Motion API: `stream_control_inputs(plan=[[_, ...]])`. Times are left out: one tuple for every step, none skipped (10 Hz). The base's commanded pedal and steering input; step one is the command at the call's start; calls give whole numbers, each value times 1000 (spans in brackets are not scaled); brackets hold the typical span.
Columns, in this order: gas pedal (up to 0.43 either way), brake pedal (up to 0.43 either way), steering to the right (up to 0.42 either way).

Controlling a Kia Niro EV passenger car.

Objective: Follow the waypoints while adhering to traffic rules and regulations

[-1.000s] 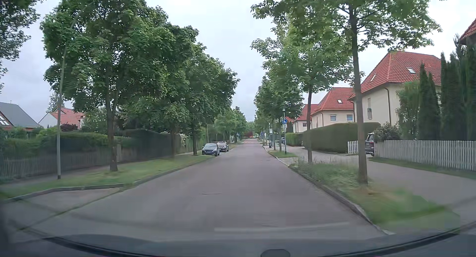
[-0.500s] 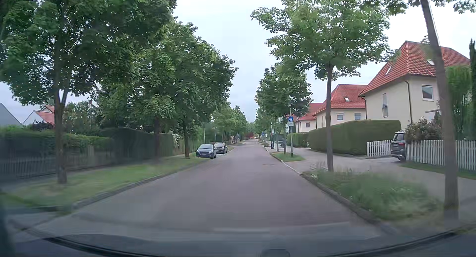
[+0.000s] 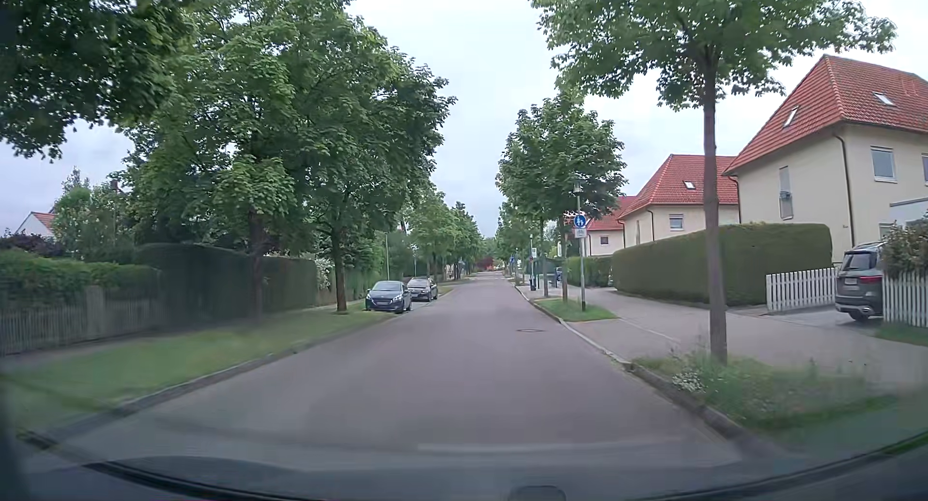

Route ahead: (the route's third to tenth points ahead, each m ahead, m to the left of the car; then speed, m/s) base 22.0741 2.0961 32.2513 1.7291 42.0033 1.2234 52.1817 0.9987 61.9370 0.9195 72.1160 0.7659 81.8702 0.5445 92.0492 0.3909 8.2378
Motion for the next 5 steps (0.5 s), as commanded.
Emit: stream_control_inputs(plan=[[98,0,2],[98,0,0],[98,0,-3],[98,0,-4],[98,0,-4]])
